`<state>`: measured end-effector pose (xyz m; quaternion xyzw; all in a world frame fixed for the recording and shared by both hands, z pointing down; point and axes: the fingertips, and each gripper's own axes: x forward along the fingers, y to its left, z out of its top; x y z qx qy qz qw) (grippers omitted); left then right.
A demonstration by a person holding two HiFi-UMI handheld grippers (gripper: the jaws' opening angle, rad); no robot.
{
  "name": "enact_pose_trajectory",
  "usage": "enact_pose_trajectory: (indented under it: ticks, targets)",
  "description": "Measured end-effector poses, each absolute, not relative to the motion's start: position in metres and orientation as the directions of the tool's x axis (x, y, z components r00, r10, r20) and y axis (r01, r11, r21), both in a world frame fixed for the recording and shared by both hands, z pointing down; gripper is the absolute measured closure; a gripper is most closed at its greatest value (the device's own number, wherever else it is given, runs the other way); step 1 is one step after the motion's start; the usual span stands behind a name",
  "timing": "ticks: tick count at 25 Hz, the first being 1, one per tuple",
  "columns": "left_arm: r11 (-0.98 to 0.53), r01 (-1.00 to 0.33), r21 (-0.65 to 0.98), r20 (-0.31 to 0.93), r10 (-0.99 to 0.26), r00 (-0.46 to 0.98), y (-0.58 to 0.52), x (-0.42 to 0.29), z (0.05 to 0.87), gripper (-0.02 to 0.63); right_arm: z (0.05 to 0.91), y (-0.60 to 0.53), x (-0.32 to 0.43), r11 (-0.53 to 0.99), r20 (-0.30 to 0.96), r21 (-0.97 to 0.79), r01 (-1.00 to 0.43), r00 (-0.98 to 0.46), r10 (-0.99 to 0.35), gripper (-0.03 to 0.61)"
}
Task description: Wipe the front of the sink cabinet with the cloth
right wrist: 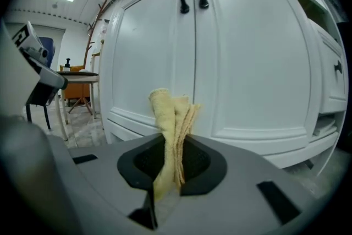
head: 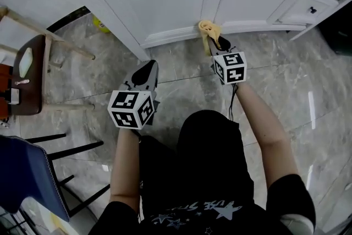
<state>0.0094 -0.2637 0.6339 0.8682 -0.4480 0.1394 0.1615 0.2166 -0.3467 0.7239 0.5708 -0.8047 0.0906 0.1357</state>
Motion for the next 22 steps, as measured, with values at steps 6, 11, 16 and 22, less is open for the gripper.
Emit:
enact_pose_trajectory:
  ticks: [6,11,16,22]
  targets:
    - [-0.54,-0.837,0.087,0.365,-0.764,0.531,-0.232,0.01,0.603,0.595,0.697,-0.319,0.238,0.368,0.28,-0.003,-0.93,-0.354,-0.892,0.515]
    - [-0.563,-0.825,0.049,0.405,-0.744,0.531,-0.213,-0.006,0.569,0.595,0.654,-0.294,0.238,0.376,0.306,0.005,-0.927,-0.357,-0.883,0.515]
    - [-0.62,-0.784,-0.031,0.449,-0.709,0.543,-0.171,-0.016,0.506,0.595,0.598,-0.254,0.234,0.355,0.39,-0.048,-0.934,-0.345,-0.854,0.515]
    - [-0.588,-0.806,0.067,0.388,-0.729,0.564,-0.112,-0.034,0.423,0.595,0.529,-0.216,0.235,0.288,0.409,-0.095,-0.953,-0.302,-0.861,0.515]
